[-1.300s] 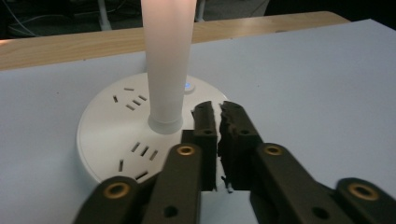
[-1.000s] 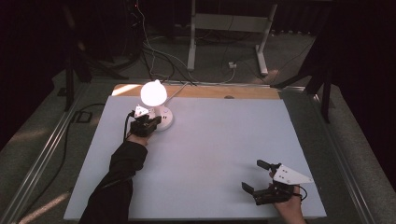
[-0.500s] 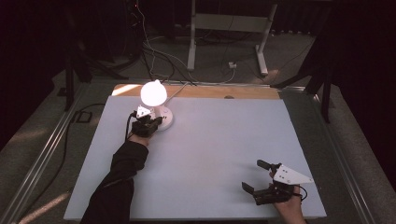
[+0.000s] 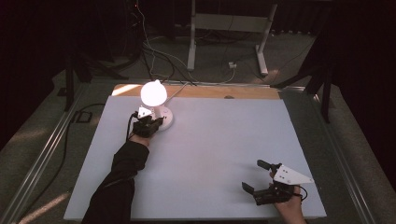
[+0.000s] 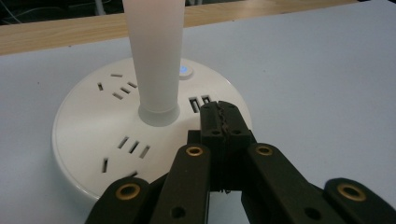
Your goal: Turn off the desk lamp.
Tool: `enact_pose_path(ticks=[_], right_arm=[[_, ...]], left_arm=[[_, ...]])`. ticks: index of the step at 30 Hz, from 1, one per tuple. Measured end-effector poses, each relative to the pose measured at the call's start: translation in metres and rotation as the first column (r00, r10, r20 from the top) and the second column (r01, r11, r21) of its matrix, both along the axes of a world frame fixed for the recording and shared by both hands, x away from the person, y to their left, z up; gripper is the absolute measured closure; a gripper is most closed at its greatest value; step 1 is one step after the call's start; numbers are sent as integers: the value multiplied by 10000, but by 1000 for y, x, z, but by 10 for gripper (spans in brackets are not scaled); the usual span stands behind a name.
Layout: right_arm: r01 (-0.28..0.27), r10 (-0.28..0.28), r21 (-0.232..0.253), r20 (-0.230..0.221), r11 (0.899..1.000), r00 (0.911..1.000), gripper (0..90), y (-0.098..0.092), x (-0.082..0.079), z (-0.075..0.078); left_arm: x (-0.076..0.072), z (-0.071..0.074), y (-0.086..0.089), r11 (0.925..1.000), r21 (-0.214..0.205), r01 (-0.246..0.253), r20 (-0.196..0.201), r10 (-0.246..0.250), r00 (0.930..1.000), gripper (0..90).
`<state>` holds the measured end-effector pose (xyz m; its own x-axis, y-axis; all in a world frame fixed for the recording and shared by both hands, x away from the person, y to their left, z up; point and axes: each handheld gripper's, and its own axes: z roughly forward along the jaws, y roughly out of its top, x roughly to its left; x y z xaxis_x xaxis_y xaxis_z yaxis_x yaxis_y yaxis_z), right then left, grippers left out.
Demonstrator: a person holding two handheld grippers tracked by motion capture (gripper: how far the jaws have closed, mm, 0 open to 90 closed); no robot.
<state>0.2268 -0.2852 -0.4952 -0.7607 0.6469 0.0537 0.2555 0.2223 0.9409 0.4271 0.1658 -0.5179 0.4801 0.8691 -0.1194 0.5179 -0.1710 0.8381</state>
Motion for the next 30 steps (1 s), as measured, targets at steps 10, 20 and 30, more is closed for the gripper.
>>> enact_pose_path(ticks=[10, 20, 30], right_arm=[[-18, 17, -19, -13, 10000, 10000, 0, 0, 0, 0], [25, -25, 20, -20, 10000, 10000, 0, 0, 0, 0], [19, -19, 9, -38, 10000, 10000, 0, 0, 0, 0]], left_arm=[[0, 1, 0, 9998, 158, 130, -54, -129, 9999, 900], [0, 8, 0, 9997, 233, 78, -58, -76, 10000, 900], [0, 16, 1, 9996, 245, 121, 8, -121, 9999, 900]])
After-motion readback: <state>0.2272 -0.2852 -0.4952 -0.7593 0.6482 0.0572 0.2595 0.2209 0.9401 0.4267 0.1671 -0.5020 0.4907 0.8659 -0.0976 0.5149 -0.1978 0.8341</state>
